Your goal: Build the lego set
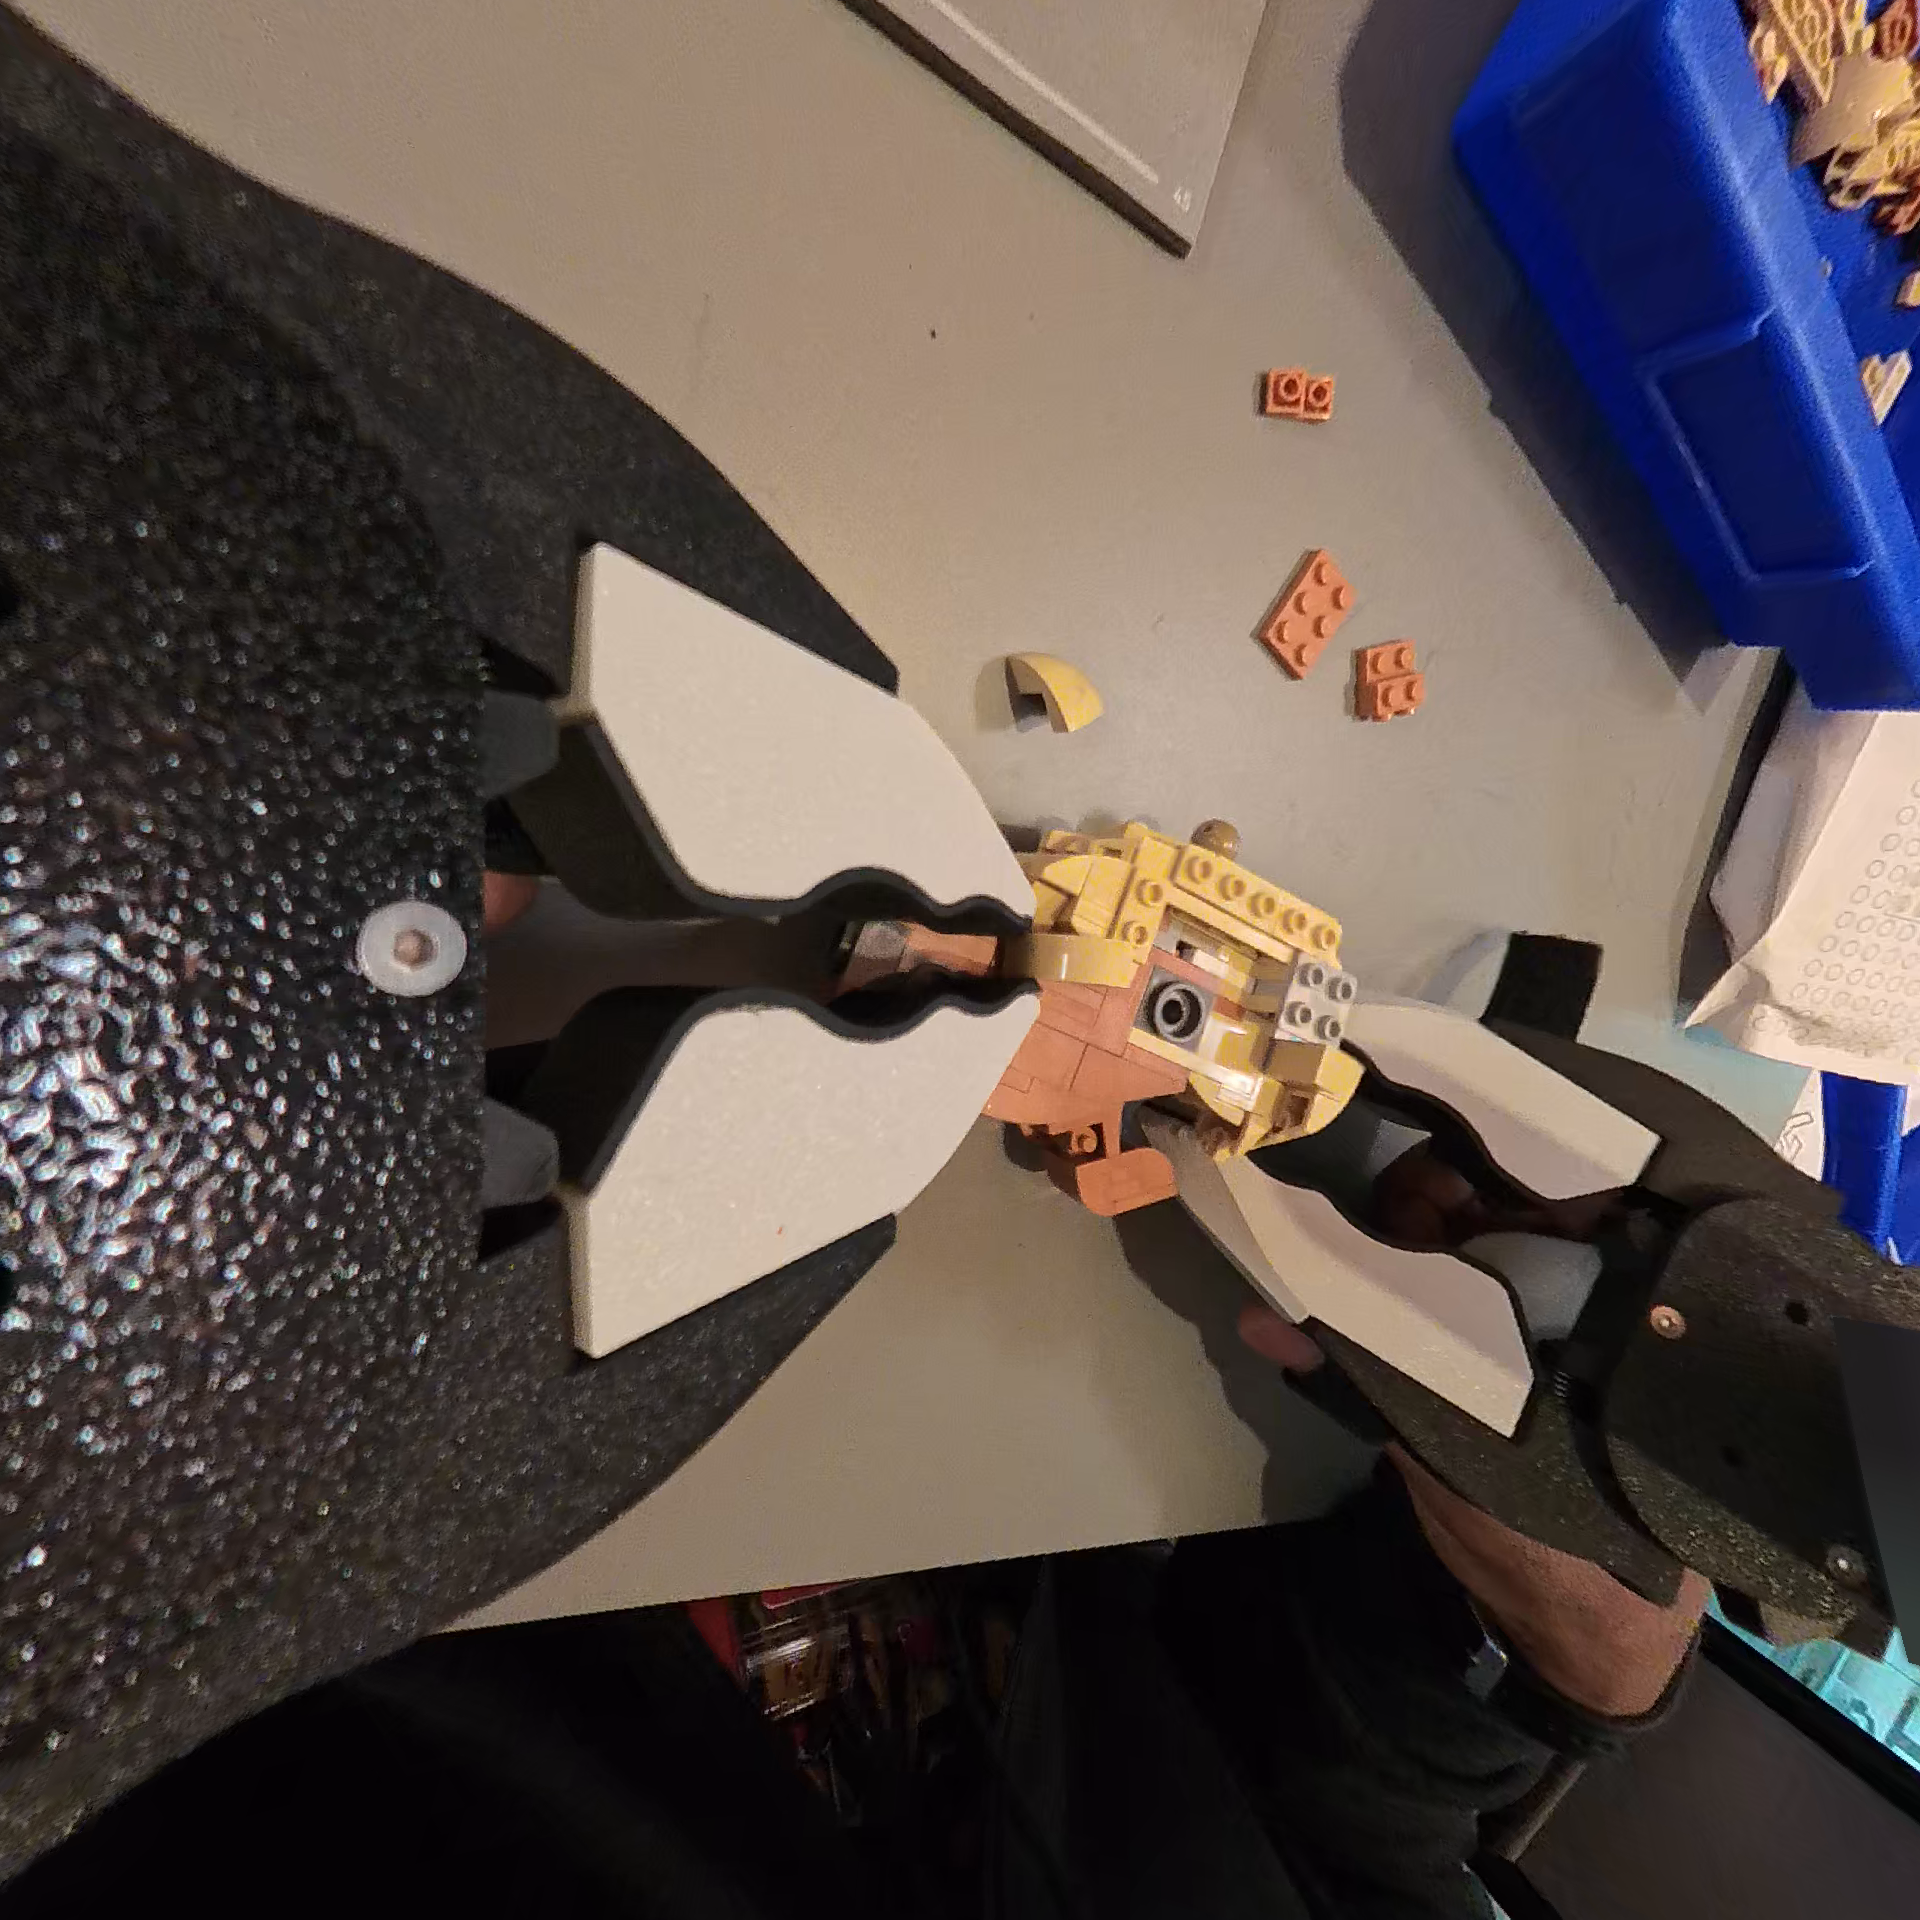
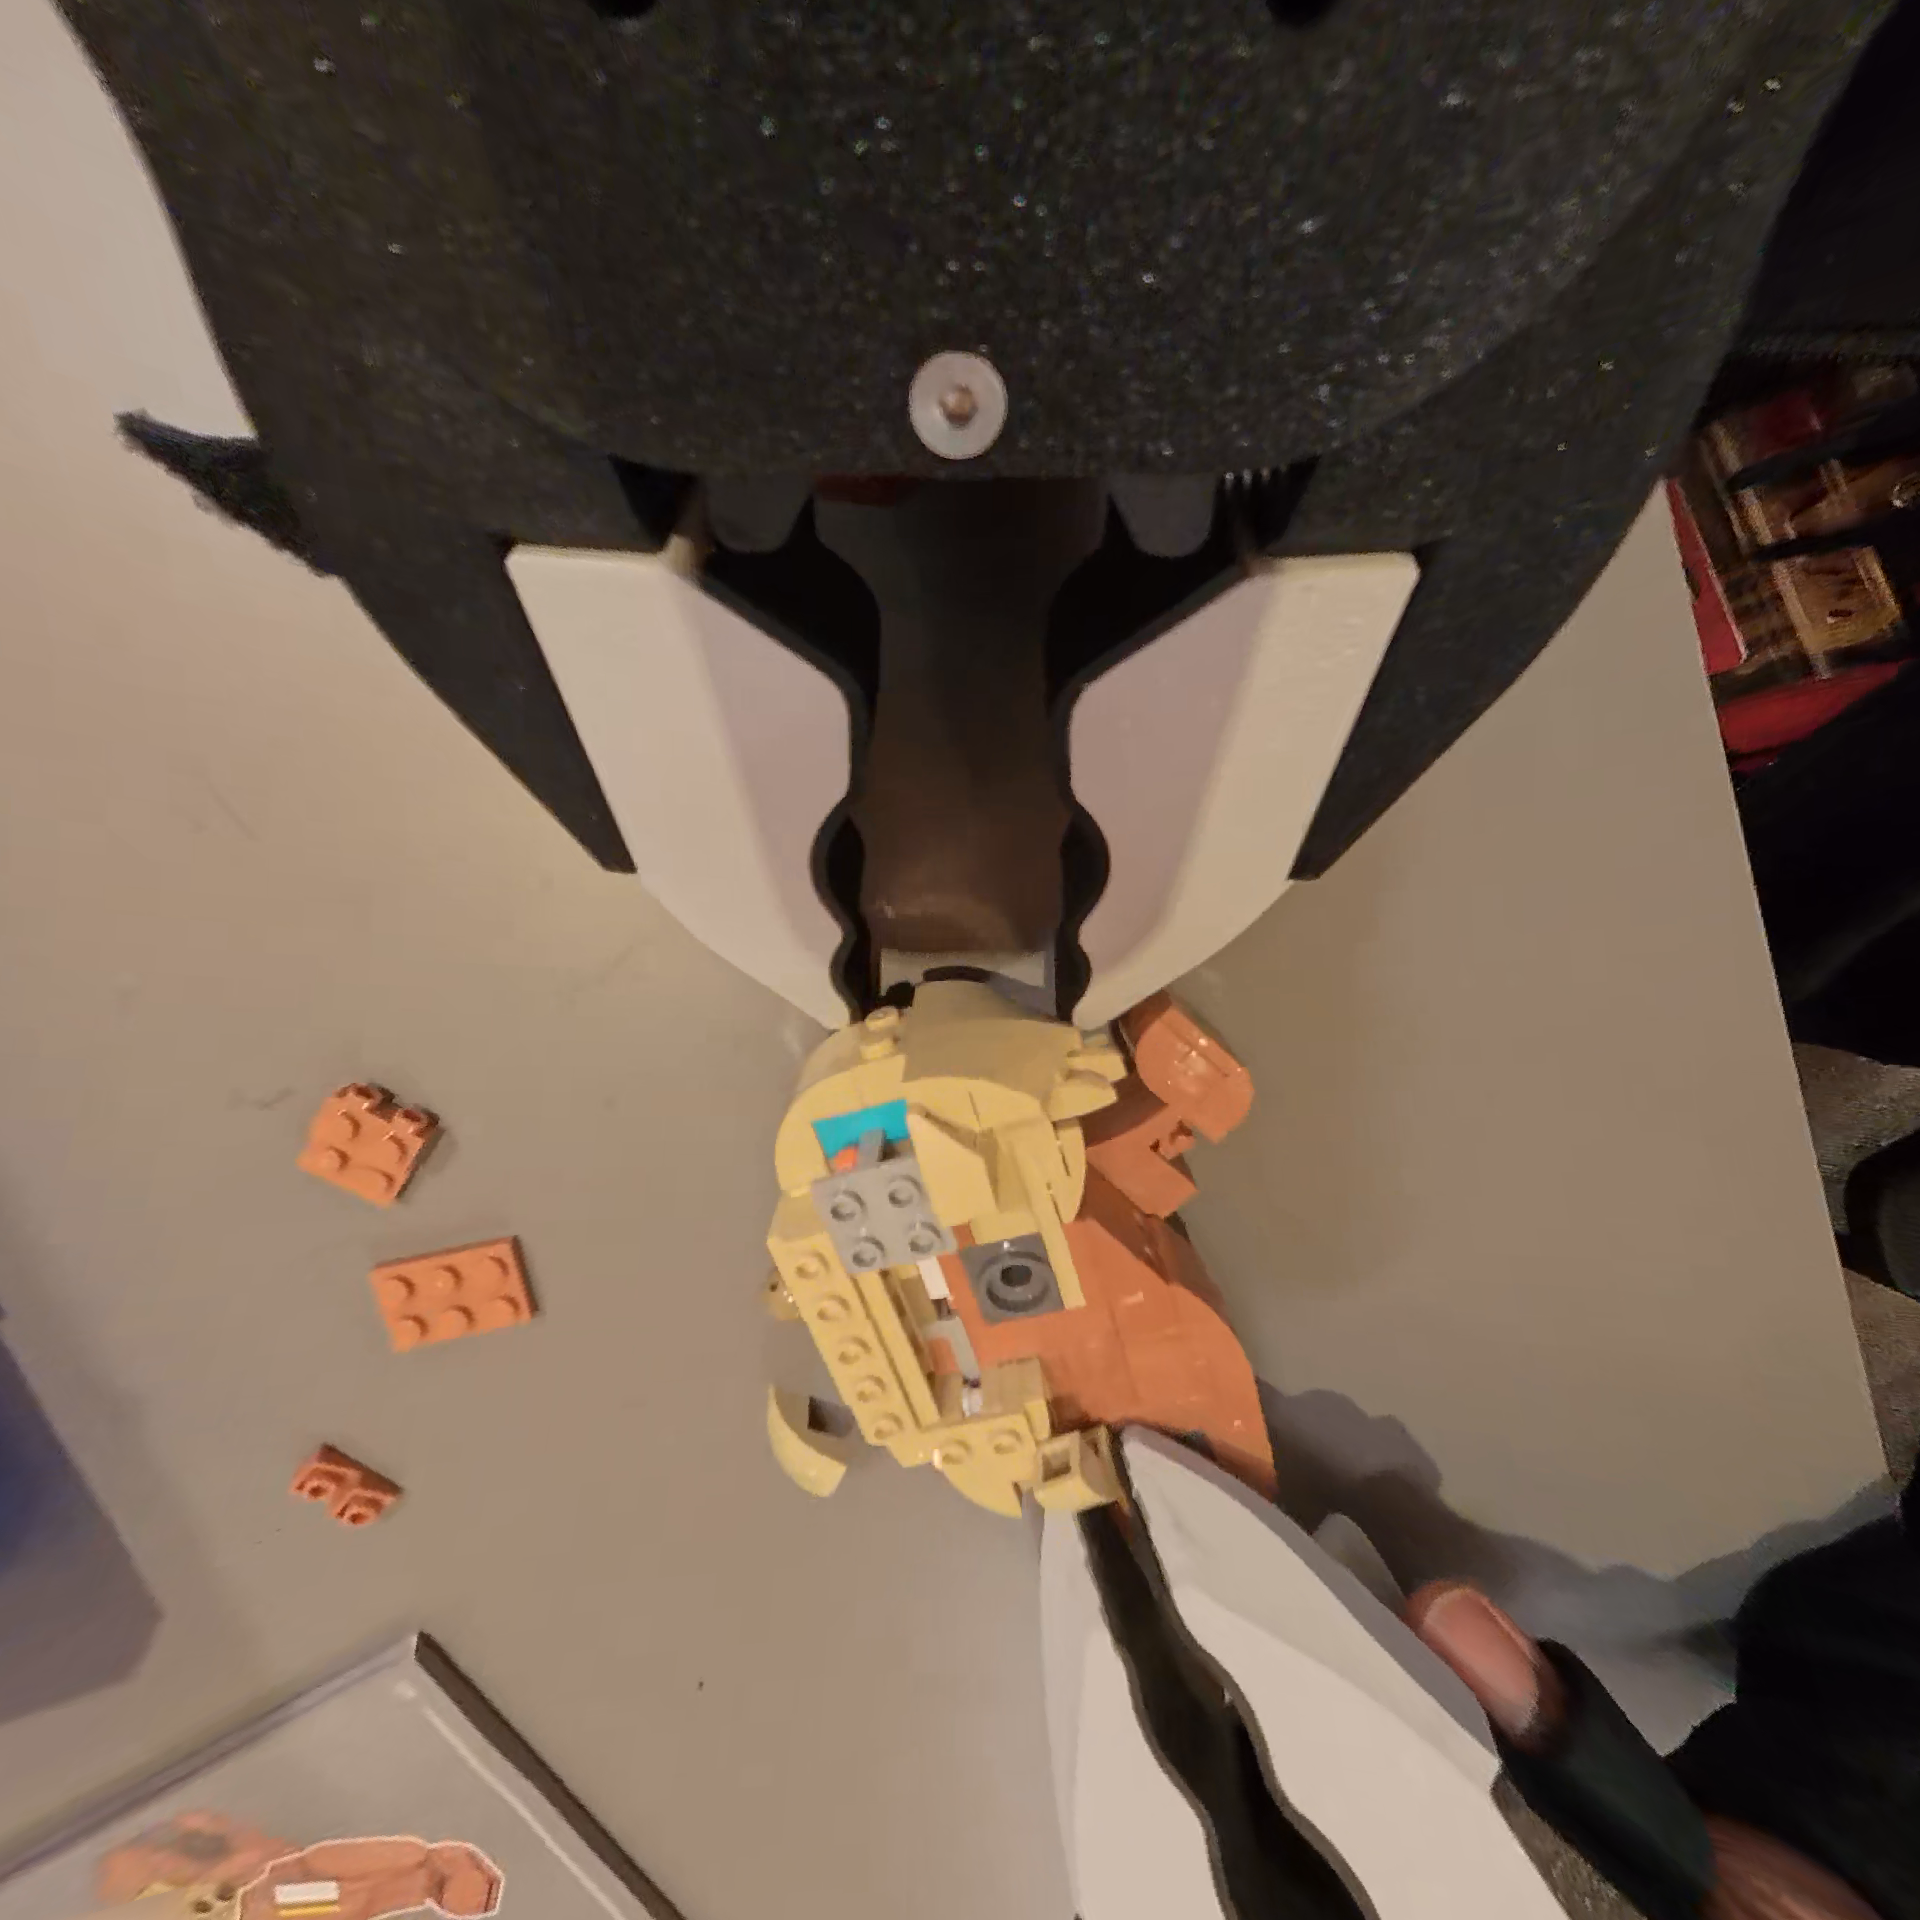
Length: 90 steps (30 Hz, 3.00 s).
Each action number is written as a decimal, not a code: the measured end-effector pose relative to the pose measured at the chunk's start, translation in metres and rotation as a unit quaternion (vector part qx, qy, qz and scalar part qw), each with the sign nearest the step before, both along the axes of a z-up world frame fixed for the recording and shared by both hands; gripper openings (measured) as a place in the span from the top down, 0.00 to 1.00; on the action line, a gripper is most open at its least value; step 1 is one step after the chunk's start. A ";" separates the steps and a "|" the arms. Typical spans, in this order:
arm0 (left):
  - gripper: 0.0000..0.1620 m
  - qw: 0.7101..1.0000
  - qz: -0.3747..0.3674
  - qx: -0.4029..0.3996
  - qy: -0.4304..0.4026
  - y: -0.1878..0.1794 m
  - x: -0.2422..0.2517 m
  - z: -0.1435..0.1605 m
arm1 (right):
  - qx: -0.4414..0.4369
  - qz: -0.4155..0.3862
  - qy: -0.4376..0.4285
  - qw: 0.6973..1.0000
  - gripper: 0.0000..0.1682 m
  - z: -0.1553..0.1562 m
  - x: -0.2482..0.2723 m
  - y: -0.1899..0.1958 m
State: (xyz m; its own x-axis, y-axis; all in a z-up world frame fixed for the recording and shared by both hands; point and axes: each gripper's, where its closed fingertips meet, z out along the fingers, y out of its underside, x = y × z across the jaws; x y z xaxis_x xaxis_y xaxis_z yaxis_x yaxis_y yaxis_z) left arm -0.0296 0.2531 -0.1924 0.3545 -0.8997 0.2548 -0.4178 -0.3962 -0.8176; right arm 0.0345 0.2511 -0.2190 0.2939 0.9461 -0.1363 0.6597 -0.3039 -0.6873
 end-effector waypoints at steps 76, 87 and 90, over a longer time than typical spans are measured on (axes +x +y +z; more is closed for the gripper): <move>0.95 0.927 -0.171 0.030 0.332 0.021 0.017 0.024 | 0.080 0.067 0.008 0.994 0.82 0.007 -0.025 0.014; 0.95 0.900 -0.198 0.031 0.387 0.018 0.022 0.025 | 0.093 0.069 0.003 0.993 0.82 0.006 -0.025 0.013; 0.95 0.901 -0.203 0.029 0.381 0.017 0.023 0.025 | 0.094 0.068 0.004 0.993 0.82 0.006 -0.024 0.013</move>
